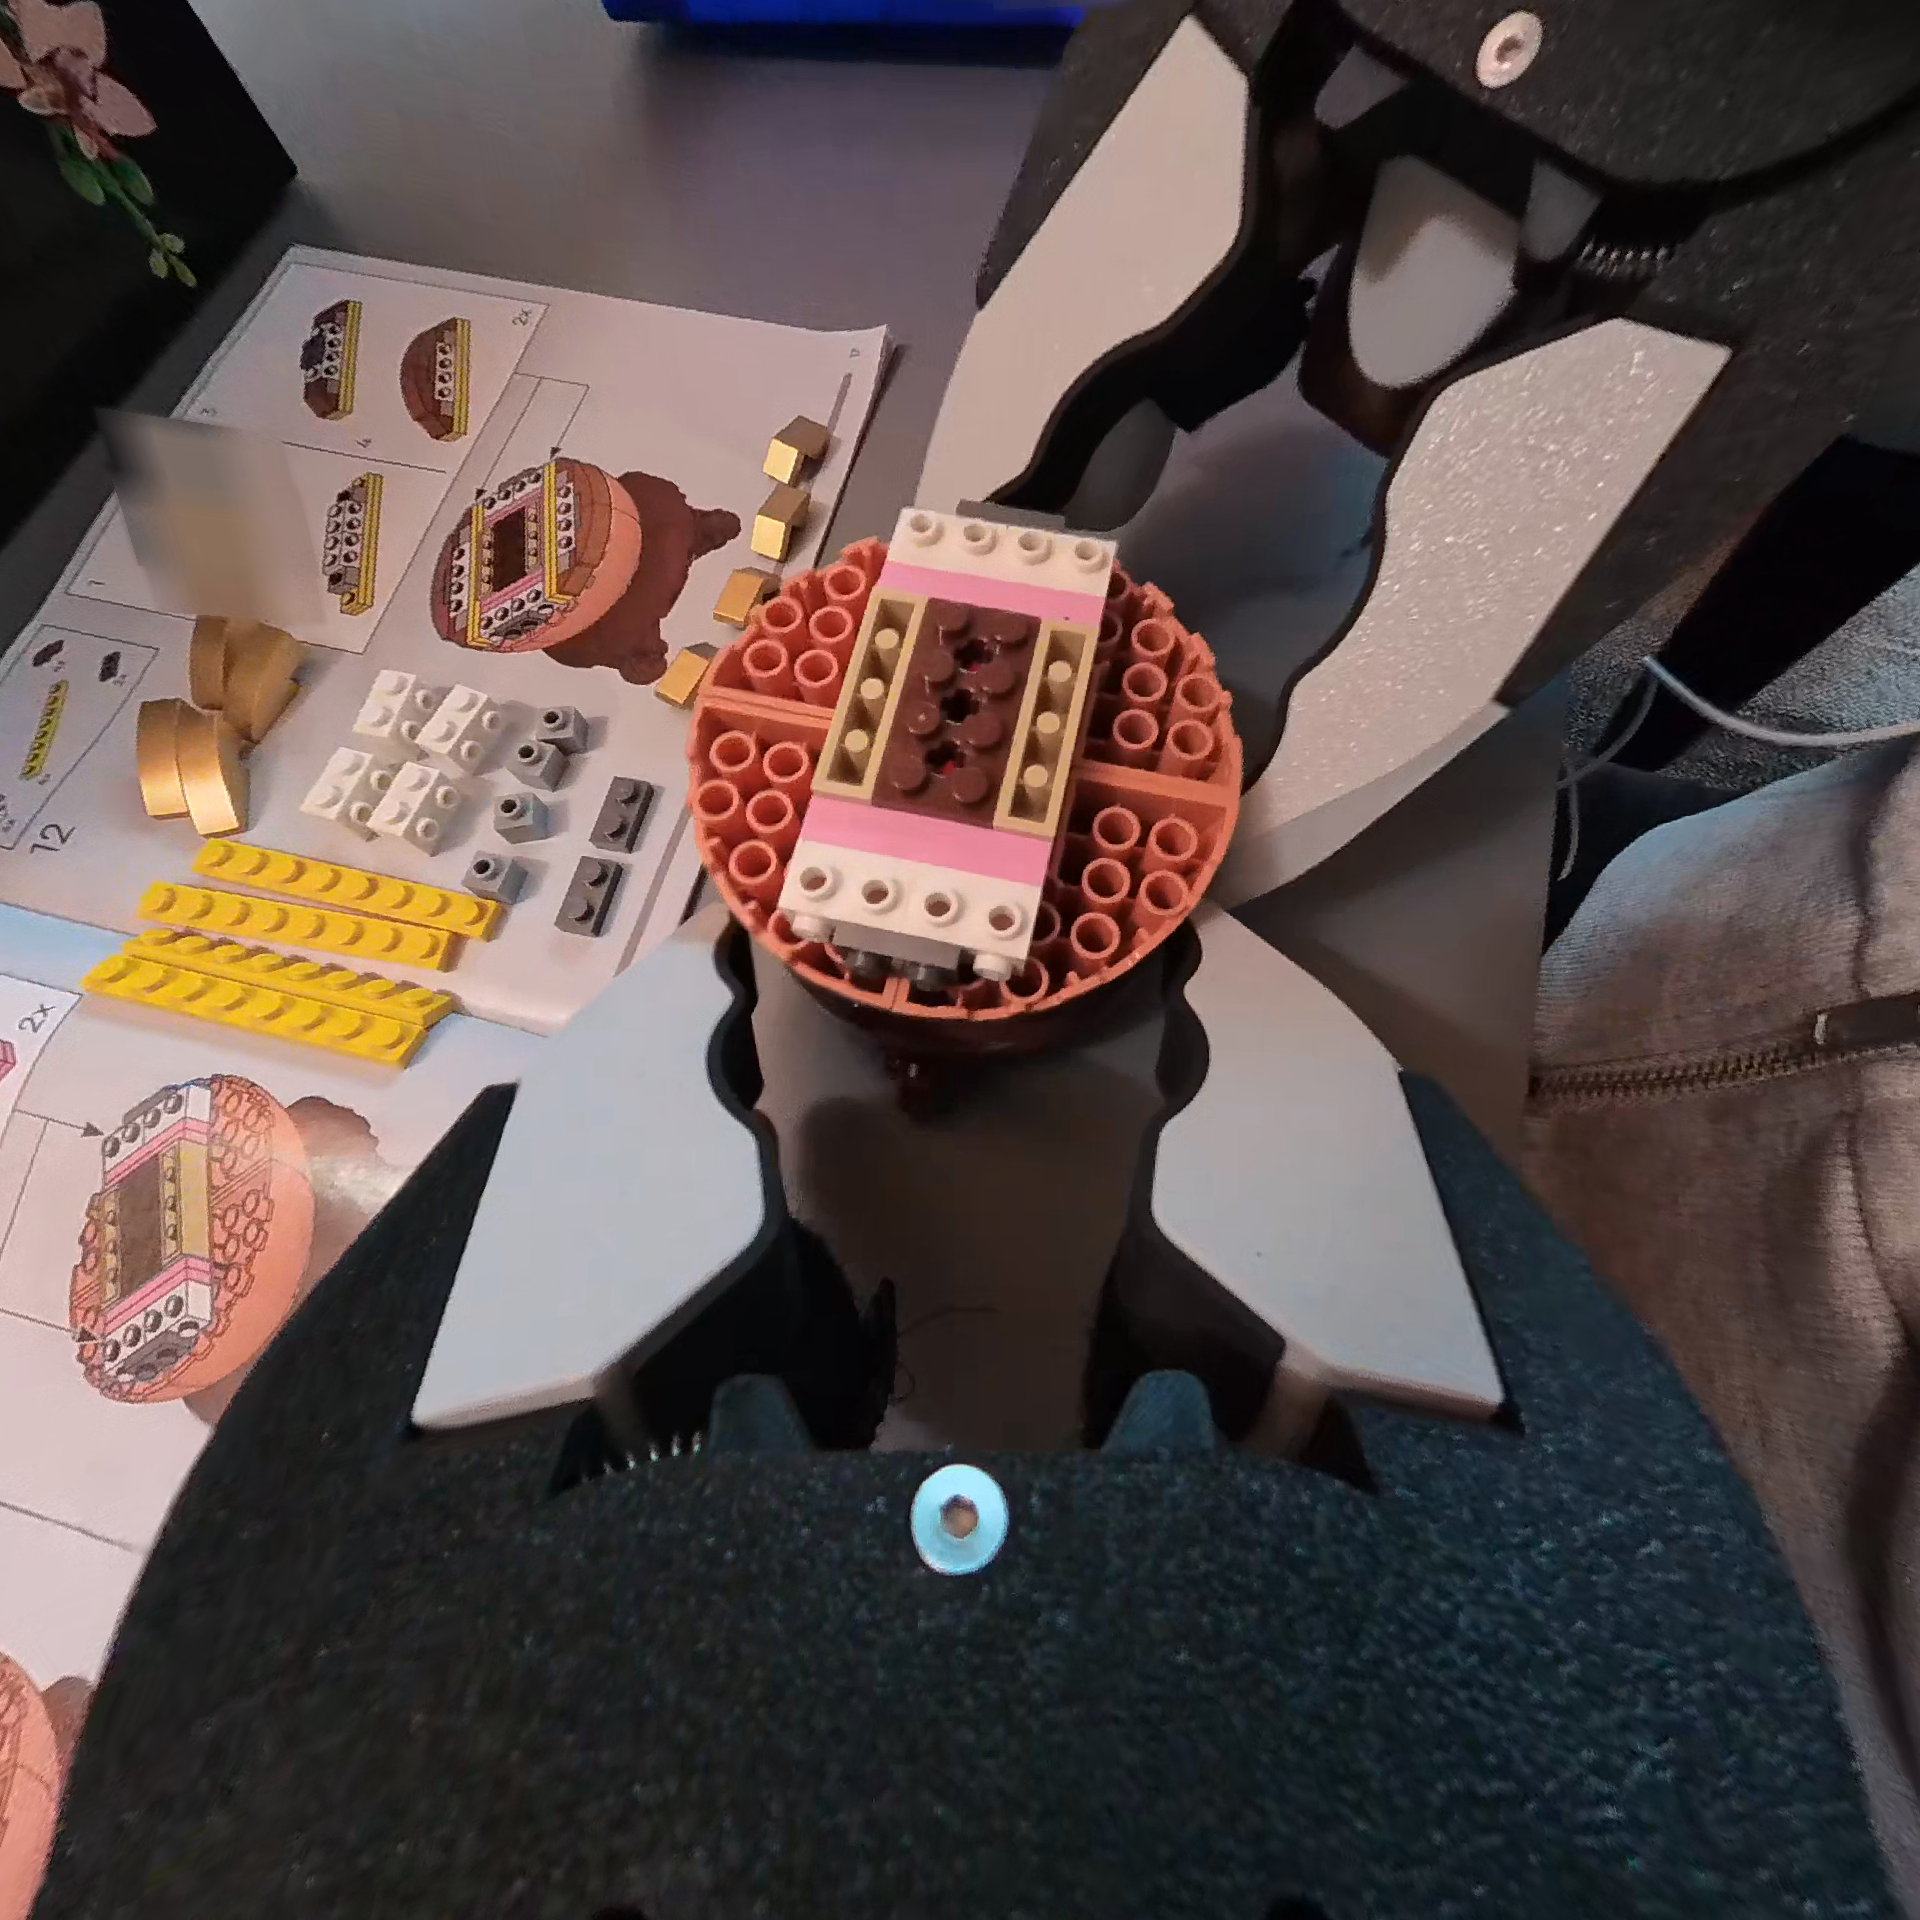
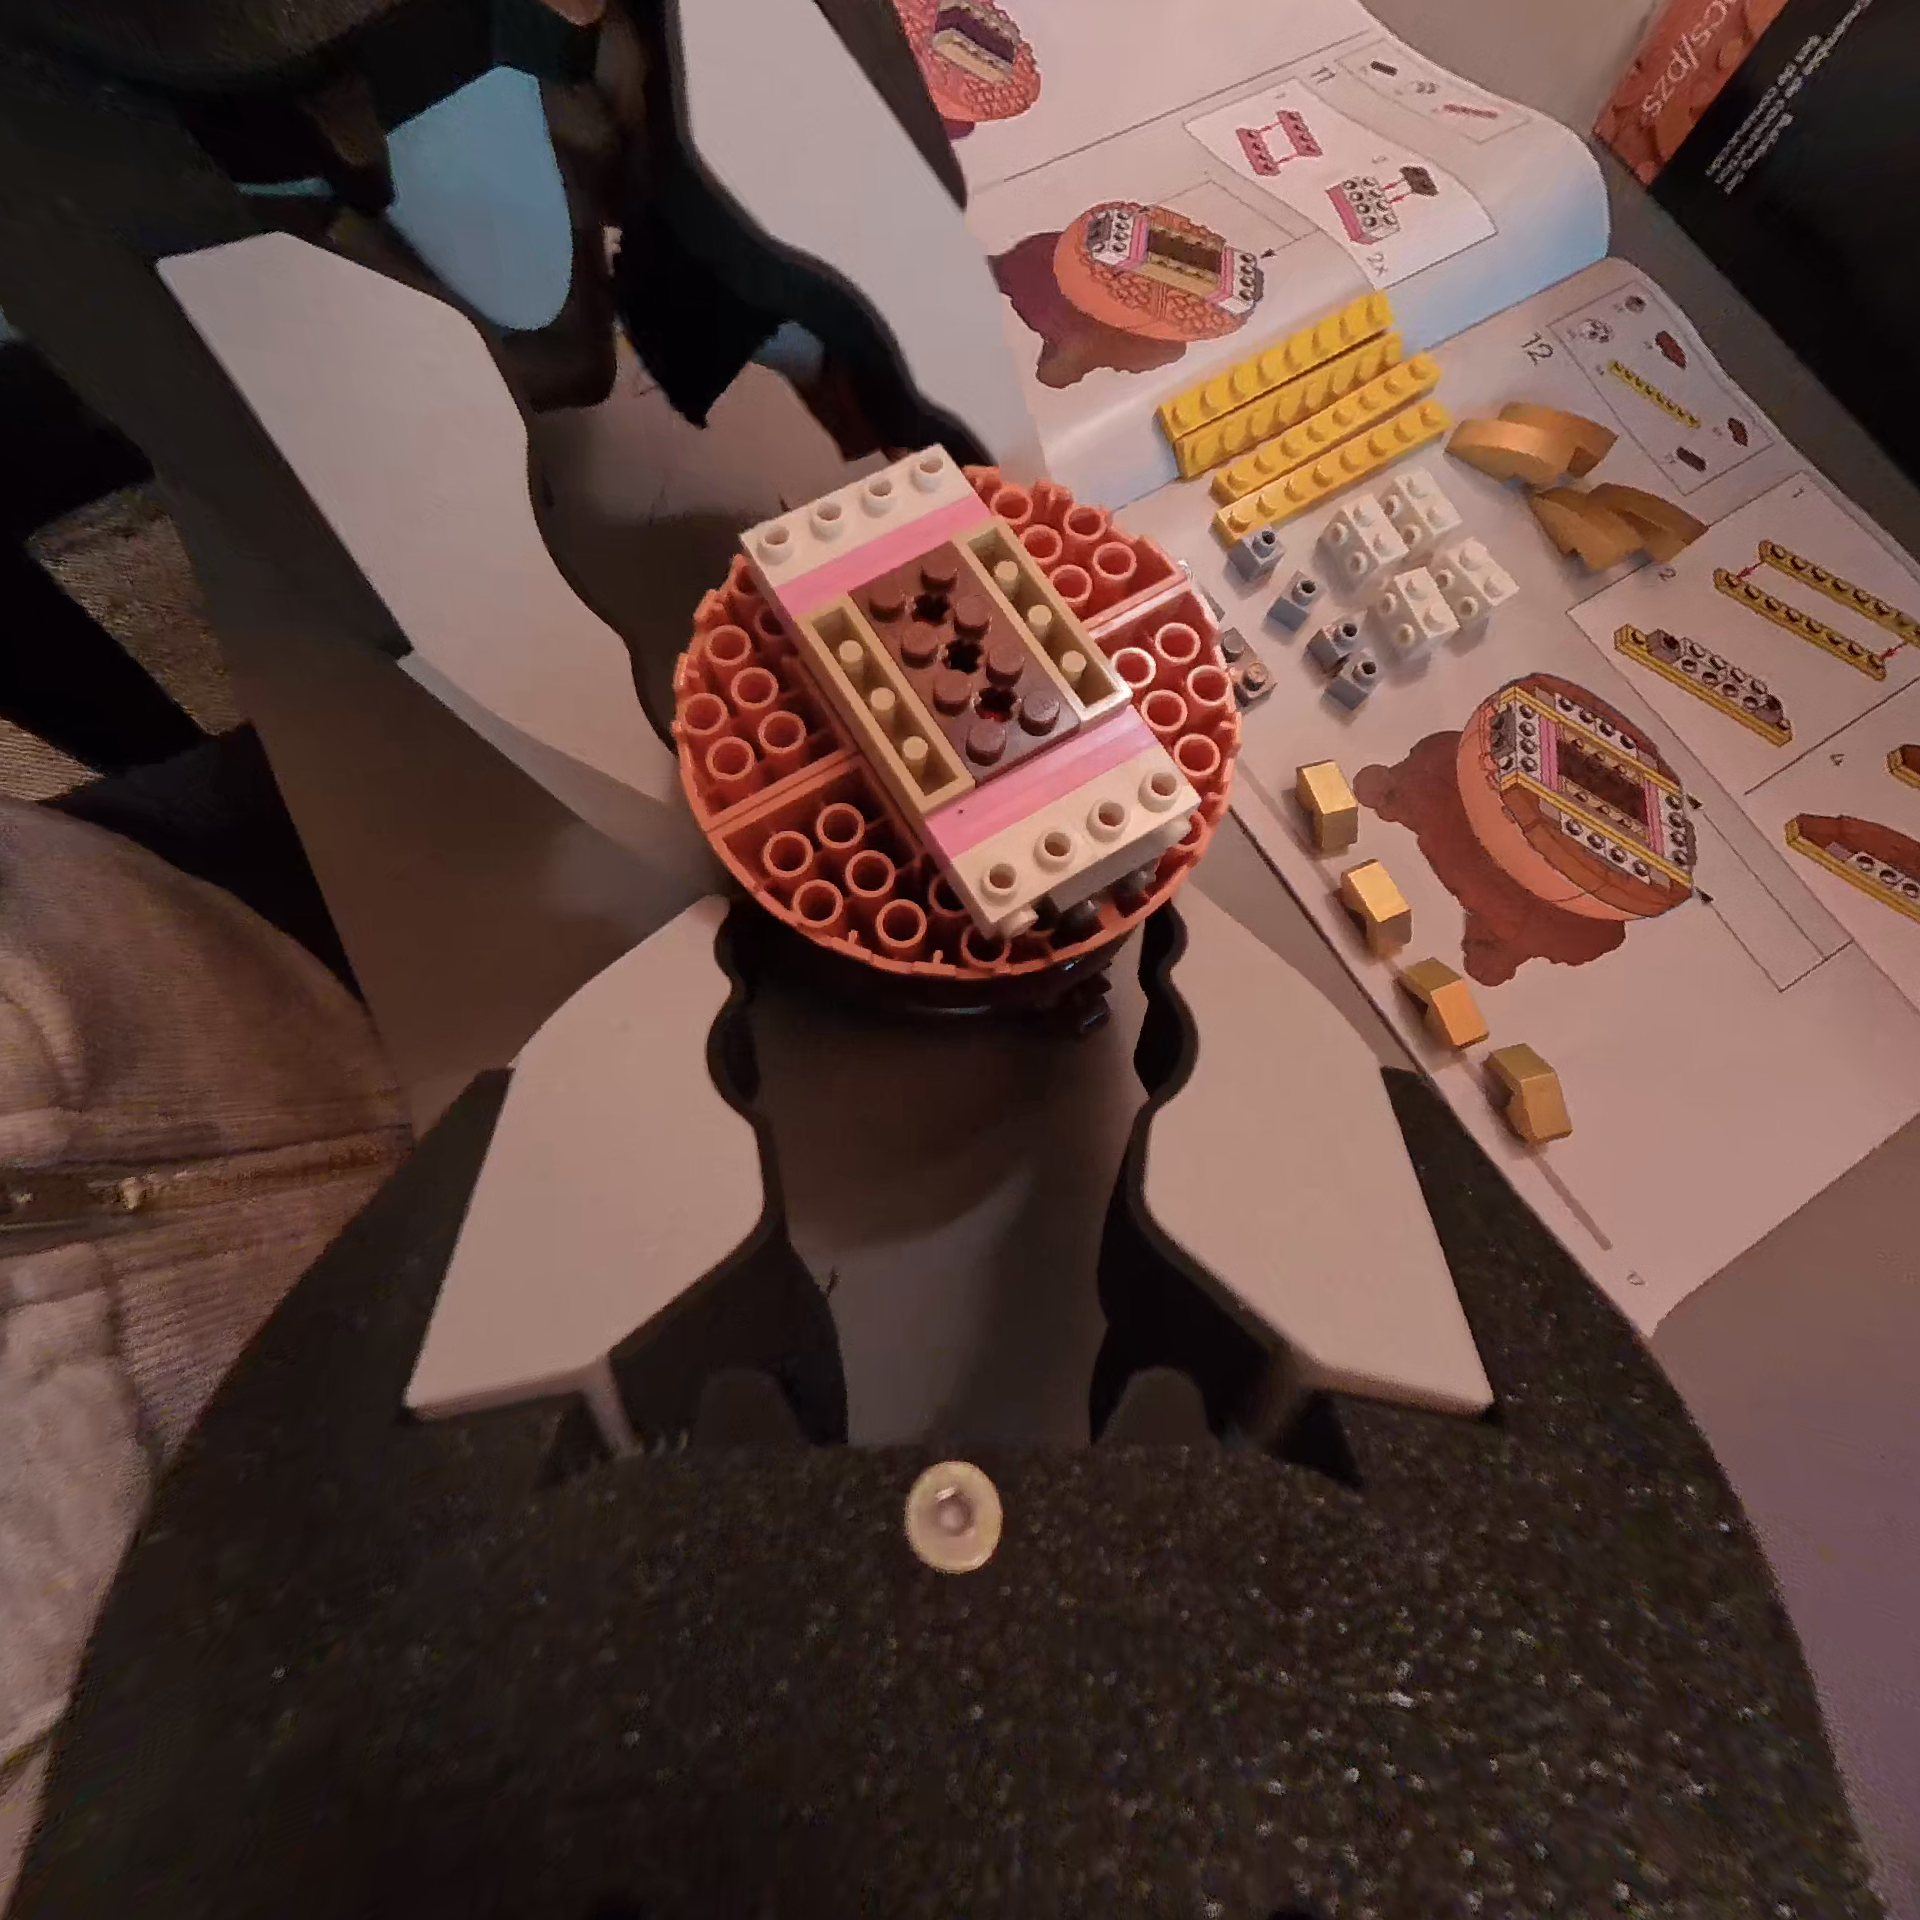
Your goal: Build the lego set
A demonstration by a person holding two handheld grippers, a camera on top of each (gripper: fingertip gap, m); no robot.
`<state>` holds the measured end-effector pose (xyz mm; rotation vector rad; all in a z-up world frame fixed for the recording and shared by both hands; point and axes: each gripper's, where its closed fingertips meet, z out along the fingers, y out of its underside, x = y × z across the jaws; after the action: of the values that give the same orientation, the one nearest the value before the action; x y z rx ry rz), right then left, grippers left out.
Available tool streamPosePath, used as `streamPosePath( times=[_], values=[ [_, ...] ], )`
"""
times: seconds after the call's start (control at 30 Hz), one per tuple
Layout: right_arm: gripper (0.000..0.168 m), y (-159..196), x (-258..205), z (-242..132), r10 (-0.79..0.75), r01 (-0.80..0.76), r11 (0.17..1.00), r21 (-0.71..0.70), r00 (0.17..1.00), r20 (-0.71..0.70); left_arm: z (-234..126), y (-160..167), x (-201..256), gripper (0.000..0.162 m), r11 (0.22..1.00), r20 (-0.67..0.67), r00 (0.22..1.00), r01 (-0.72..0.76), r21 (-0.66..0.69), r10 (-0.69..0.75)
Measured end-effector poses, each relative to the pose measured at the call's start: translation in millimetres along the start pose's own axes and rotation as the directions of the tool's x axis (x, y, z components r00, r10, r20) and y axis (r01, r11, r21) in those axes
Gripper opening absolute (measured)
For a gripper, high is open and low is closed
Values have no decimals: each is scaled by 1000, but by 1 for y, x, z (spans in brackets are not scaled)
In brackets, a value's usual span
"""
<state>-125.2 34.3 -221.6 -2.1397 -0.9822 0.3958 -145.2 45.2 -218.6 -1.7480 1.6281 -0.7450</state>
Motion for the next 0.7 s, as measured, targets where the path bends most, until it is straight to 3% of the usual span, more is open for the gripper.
streamPosePath(
  times=[0.13, 0.27, 0.4, 0.5, 0.7],
  values=[
    [73, -8, -5, -15, 13, -23, 994, 105, 995, 94, -13, 8, -9, 89, 1000, 69, 997, 24, 17, -26],
    [71, -17, 5, -25, -112, 74, 969, 234, 982, 153, -27, 3, -1, 78, 990, 28, 999, 18, 140, -22],
    [79, -19, 10, -15, -176, 113, 963, 244, 951, 254, -20, 2, -4, 71, 992, 28, 999, -33, 123, 30],
    [71, -22, 4, -10, -196, 111, 958, 264, 927, 319, -15, -1, -1, 63, 990, -13, 999, -39, 132, 41],
    [71, -23, 2, -9, -176, 83, 948, 307, 941, 290, -14, -2, 0, 58, 986, -46, 997, -59, 156, 67]
  ],
)
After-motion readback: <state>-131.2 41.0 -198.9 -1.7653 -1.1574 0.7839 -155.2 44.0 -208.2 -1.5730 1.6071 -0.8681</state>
